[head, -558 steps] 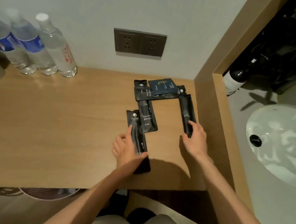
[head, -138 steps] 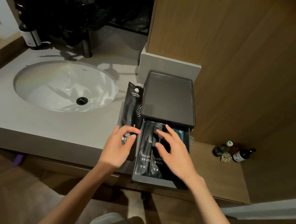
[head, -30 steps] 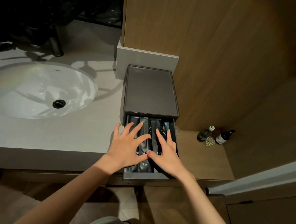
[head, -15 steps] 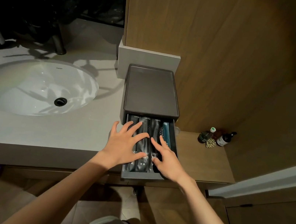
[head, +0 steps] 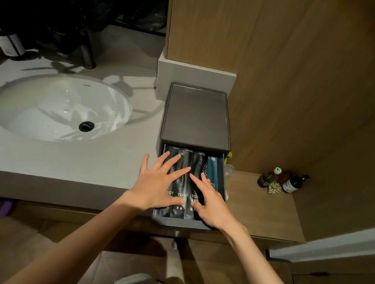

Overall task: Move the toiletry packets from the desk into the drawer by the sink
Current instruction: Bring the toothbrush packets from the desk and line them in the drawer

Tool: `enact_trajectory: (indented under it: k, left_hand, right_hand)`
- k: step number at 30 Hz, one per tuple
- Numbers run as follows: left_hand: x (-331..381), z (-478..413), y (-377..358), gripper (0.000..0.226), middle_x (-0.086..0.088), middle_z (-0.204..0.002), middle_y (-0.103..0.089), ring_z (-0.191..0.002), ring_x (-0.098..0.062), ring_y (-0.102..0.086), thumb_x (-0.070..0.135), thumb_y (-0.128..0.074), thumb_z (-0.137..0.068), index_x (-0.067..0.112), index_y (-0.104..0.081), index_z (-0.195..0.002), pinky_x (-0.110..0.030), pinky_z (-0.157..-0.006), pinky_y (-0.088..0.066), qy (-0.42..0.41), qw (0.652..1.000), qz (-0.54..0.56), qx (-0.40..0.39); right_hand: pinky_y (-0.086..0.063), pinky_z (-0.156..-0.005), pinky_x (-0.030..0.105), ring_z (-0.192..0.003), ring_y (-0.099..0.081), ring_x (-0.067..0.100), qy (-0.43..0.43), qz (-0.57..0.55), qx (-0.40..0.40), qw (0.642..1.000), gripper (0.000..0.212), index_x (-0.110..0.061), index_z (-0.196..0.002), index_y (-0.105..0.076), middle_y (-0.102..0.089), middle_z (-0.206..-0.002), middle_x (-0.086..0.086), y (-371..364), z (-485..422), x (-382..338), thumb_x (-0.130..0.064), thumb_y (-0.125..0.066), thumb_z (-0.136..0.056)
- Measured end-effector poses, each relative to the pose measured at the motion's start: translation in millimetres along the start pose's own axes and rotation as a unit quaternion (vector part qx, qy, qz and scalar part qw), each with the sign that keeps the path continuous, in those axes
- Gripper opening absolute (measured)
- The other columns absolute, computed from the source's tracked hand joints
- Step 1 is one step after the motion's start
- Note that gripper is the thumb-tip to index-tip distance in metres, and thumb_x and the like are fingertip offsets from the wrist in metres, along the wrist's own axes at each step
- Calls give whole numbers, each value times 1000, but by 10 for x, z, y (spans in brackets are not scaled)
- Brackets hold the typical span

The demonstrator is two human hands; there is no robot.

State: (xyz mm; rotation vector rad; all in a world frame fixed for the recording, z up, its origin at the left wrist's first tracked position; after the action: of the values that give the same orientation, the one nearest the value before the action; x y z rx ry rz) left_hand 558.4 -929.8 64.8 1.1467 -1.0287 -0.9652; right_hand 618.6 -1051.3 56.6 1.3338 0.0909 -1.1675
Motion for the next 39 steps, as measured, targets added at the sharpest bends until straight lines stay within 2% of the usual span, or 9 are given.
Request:
enact_trajectory:
  k: [8,12,16,25,28,30,33,36,39]
  left_hand:
    - [-6,-38,85,85,7,-161,-2,-148,-22,2,79,-44,-74,50,-11,-147,-65,-111,6,5,999,-27,-21]
    - [6,-23,100,85,9,-161,0,-149,-21,3,76,-47,-76,49,-9,-147,-65,-111,7,13,999,-20,-37]
    - [20,-2,109,86,9,-161,-1,-149,-20,4,74,-49,-77,48,-7,-148,-65,-112,6,21,999,-19,-45]
    - [73,103,169,77,9,-161,-8,-149,-18,2,64,-48,-86,40,-12,-150,-60,-113,6,34,998,-11,-43]
    - [40,249,304,69,11,-160,-13,-149,-18,0,61,-46,-88,40,-19,-149,-57,-114,6,47,999,16,8]
    - [-38,409,469,63,12,-158,-20,-148,-19,-6,58,-45,-90,40,-25,-147,-55,-116,-1,72,994,53,69]
    - [-262,733,723,54,11,-148,-41,-140,-16,-29,49,-47,-93,38,-34,-144,-45,-115,-22,117,967,161,157]
    - [-599,1145,855,44,15,-132,-56,-123,-3,-47,40,-52,-94,37,-45,-138,-27,-101,-42,170,911,307,215]
    - [-974,1603,859,34,17,-116,-65,-103,7,-57,28,-55,-94,37,-55,-127,-6,-84,-41,211,837,434,259]
  right_hand:
    - [-10,-119,35,-149,6,22,7,2,-9,1000,76,-30,-152,-15,4,-162,6,-11,-14,-24,-4,-55,-93]
    - [-11,-119,40,-147,13,26,-16,-29,-35,999,87,-30,-151,-12,14,-160,13,8,-78,-74,8,-54,-86]
    - [-9,-118,42,-146,18,26,-21,-62,-41,997,96,-28,-152,-10,14,-160,14,54,-146,-133,8,-61,-79]
    - [-23,-118,36,-149,2,21,0,-52,-29,998,92,-26,-152,-16,5,-162,7,154,-115,-131,-1,-67,-79]
    - [-18,-112,26,-149,-6,16,32,-55,11,998,85,-29,-152,-19,-4,-162,2,274,-28,-208,-2,-62,-84]
    - [-18,-112,25,-147,-15,11,69,-60,41,995,76,-32,-150,-23,-19,-159,-3,376,59,-329,-6,-59,-88]
    - [-34,-111,30,-133,-38,6,108,-90,63,988,65,-35,-146,-34,-39,-149,-11,489,167,-604,-13,-60,-91]
    - [-47,-98,26,-114,-54,3,134,-137,73,979,55,-35,-140,-43,-51,-136,-14,501,235,-959,-13,-59,-92]
    - [-50,-86,14,-101,-61,1,159,-209,79,962,47,-32,-133,-51,-60,-123,-13,349,286,-1337,-9,-57,-93]
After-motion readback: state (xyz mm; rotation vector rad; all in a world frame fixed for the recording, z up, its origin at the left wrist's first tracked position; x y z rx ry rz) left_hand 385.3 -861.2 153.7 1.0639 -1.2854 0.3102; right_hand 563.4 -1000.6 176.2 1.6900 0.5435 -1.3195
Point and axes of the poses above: each hand's wrist, its own z-axis away from the middle knuckle, its own y-axis out of the back of the hand, x = y × z, the point moved 8 cm from there along -z, towards the middle knuckle
